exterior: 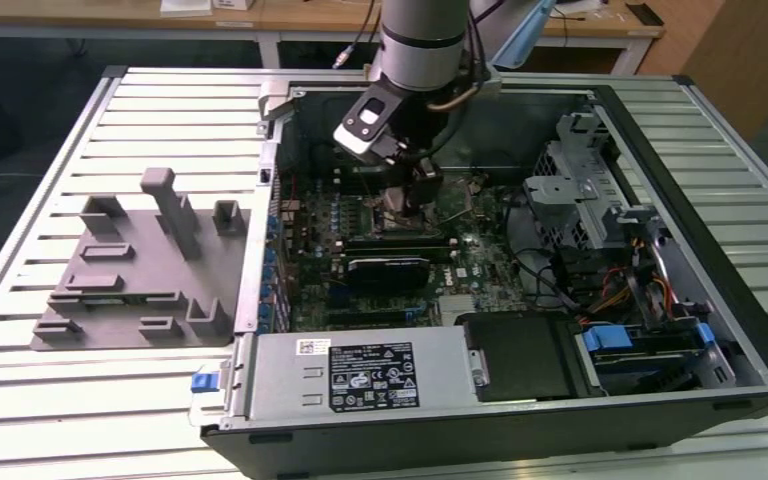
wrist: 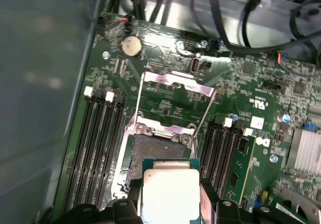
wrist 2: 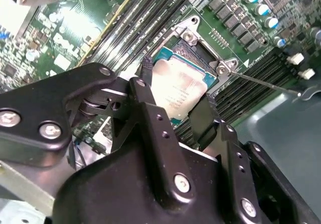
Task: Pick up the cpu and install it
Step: 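Place the cpu into insertion slot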
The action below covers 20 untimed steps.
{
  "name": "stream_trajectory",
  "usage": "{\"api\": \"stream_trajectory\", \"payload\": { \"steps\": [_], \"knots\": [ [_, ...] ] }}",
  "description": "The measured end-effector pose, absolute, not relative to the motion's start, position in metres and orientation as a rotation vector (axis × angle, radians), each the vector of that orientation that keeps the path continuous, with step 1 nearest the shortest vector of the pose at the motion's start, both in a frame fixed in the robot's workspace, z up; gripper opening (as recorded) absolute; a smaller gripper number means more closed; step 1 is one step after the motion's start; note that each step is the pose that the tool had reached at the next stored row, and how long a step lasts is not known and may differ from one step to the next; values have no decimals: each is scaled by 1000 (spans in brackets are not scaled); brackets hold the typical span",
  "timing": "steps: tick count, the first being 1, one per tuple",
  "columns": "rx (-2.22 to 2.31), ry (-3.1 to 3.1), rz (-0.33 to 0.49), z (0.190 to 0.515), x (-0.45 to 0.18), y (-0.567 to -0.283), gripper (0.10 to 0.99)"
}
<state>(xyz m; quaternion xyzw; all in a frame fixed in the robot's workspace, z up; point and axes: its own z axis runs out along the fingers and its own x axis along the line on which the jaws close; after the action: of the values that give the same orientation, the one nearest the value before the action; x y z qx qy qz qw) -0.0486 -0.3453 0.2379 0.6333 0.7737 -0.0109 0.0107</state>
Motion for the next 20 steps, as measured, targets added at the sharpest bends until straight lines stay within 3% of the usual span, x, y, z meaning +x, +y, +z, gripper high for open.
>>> {"api": "stream_trajectory", "payload": {
  "steps": [20],
  "knots": [
    [2157, 2255, 1, 232, -49, -345, 541]
  ]
}}
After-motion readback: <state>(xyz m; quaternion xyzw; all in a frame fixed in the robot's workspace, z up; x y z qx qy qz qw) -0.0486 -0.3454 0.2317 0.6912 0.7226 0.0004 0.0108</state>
